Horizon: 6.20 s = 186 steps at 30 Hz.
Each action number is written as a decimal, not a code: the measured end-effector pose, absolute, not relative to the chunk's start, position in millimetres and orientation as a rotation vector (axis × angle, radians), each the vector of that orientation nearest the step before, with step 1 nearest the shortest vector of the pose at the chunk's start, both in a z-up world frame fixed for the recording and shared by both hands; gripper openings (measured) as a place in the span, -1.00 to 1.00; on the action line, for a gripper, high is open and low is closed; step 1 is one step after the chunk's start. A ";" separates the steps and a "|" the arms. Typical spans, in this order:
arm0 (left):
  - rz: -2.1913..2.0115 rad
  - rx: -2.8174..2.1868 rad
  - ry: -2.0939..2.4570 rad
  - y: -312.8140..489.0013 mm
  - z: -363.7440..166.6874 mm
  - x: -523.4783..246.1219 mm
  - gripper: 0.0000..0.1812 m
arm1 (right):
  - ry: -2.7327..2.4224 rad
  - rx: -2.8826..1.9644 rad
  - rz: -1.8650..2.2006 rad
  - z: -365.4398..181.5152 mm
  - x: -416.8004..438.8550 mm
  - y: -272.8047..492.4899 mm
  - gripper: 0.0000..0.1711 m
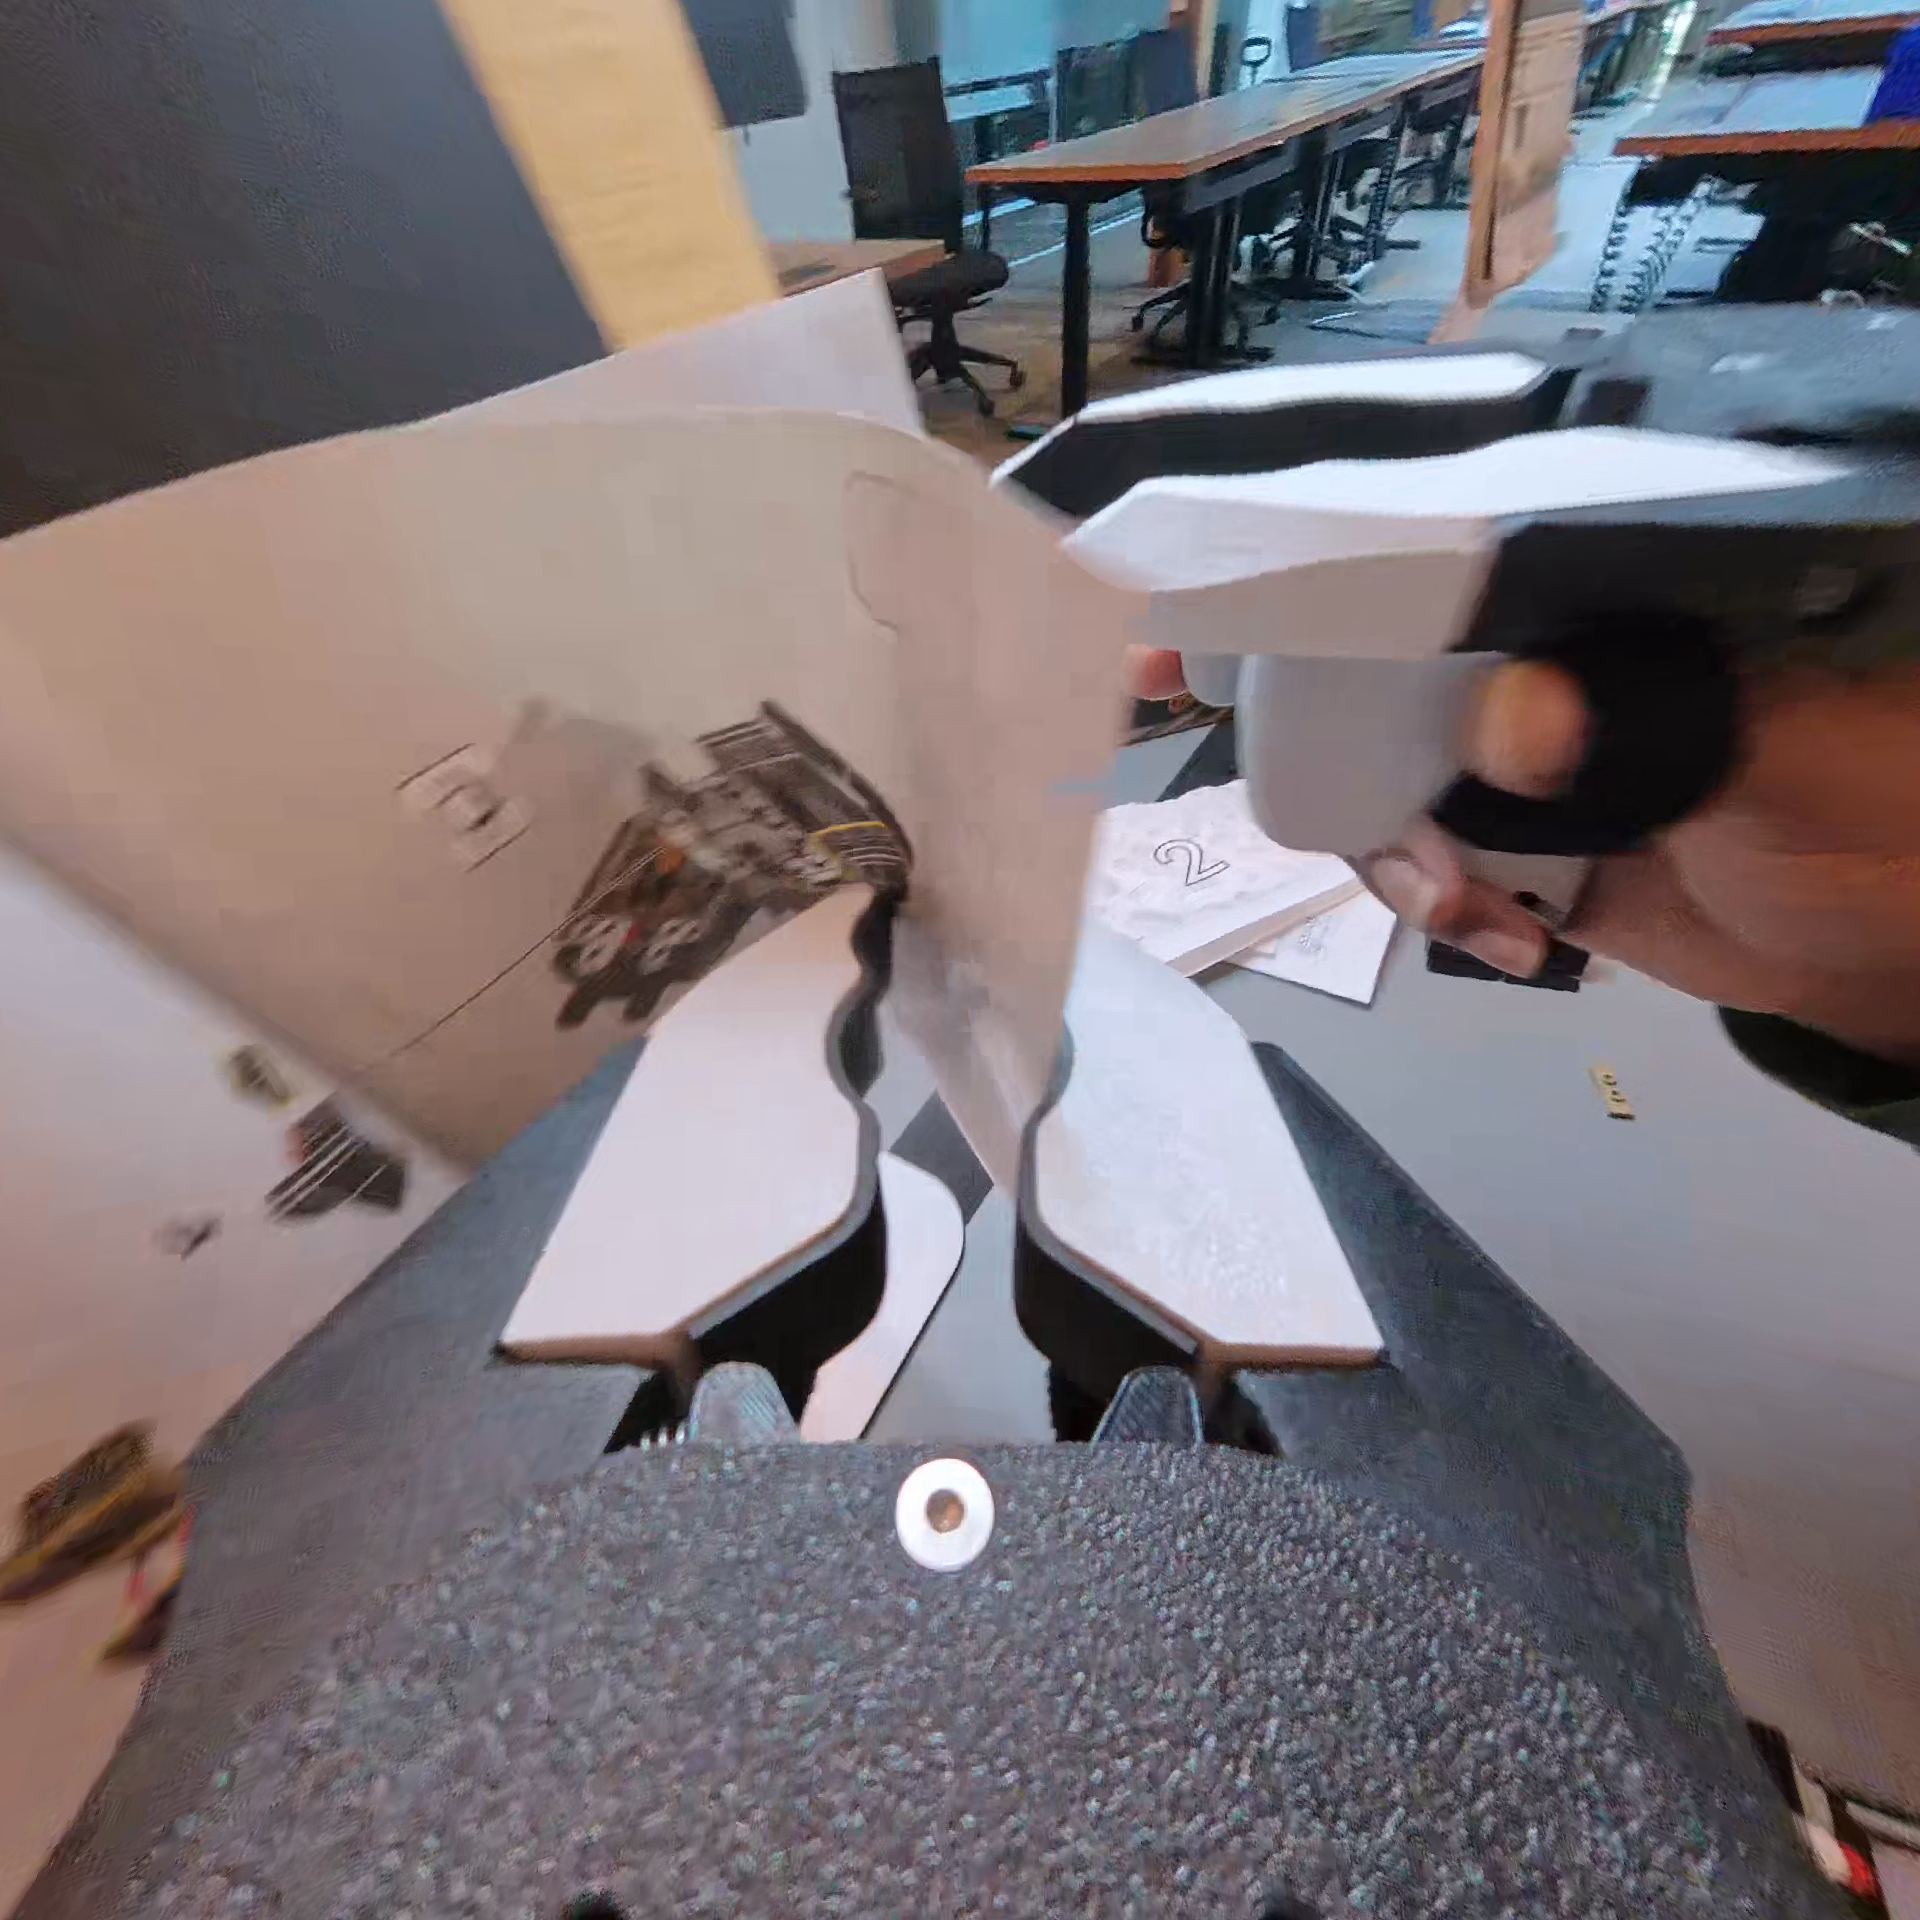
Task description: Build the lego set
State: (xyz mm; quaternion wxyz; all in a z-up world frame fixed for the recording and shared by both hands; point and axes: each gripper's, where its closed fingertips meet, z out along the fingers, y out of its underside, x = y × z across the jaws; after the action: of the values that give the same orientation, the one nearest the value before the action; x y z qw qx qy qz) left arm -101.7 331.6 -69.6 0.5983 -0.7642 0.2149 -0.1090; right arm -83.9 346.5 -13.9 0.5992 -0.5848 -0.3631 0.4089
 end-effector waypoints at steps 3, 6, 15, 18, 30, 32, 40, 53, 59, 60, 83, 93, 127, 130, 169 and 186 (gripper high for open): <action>-0.207 -1.742 0.565 342.6 -71.7 -76.4 -0.47 | -0.950 -1.331 0.998 -8.6 -78.9 315.6 -0.22; -0.200 -1.726 0.649 349.1 -76.4 -60.2 -0.36 | -0.966 -1.388 0.920 -15.6 -81.2 322.8 -0.22; 0.387 -1.940 0.462 330.6 -89.8 -185.3 -0.65 | -0.942 -1.500 0.522 -37.4 -77.1 428.4 -0.99; 0.425 -1.936 0.395 327.4 -85.8 -224.7 -0.84 | -0.961 -1.486 0.466 -41.3 -82.2 438.4 -0.97; 0.563 -1.831 0.481 329.5 -84.8 -246.7 -1.00 | -0.930 -1.102 0.307 7.5 -89.5 343.7 -1.00; 0.555 -1.823 0.475 329.6 -84.3 -246.6 -1.00 | -1.181 -1.047 0.323 -17.0 -138.3 308.1 -1.00; 0.579 -1.835 0.496 321.3 -88.0 -263.4 -1.00 | -1.255 -1.352 0.066 -105.6 -156.6 363.7 -1.00; 0.559 -1.788 0.490 309.0 -86.7 -275.5 -1.00 | -1.128 -1.555 0.304 -116.7 -92.0 396.3 -1.00; 0.461 -1.773 0.452 293.6 -75.5 -266.7 -0.86 | -1.096 -1.493 0.430 -92.9 -79.7 364.5 -0.80; 0.446 -1.769 0.438 291.1 -73.7 -266.0 -0.85 | -1.085 -1.469 0.445 -85.0 -76.9 357.6 -0.73; 0.035 -1.221 0.339 117.2 12.5 -134.5 -1.00 | -1.081 -1.015 0.497 10.2 -52.0 214.6 -1.00; -0.218 -1.379 0.115 96.6 -64.8 -122.5 -1.00 | -1.044 -1.357 0.680 -79.4 -23.3 183.0 -1.00; -0.576 -1.839 0.975 56.5 -236.8 5.4 -0.78 | -1.599 -1.805 0.845 -258.0 -5.5 146.9 -0.83; -0.642 -1.758 1.011 46.5 -224.6 23.3 -0.76 | -1.582 -1.914 0.720 -262.1 6.8 154.2 -0.93; -0.169 -1.677 0.641 107.0 -184.0 -22.0 -0.80 | -0.836 -1.640 1.237 -129.0 78.0 248.5 -0.89; -0.924 -1.670 0.524 72.2 -165.1 -30.9 -0.66 | -1.616 -1.420 1.673 -173.2 -18.5 57.1 -0.89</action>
State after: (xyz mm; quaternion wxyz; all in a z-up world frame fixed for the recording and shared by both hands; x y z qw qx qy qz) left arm -30.9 72.2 -165.1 0.5490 -0.7053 0.2212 -0.3901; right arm -18.5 57.1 -173.2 0.2066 -0.5099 -0.5803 0.6005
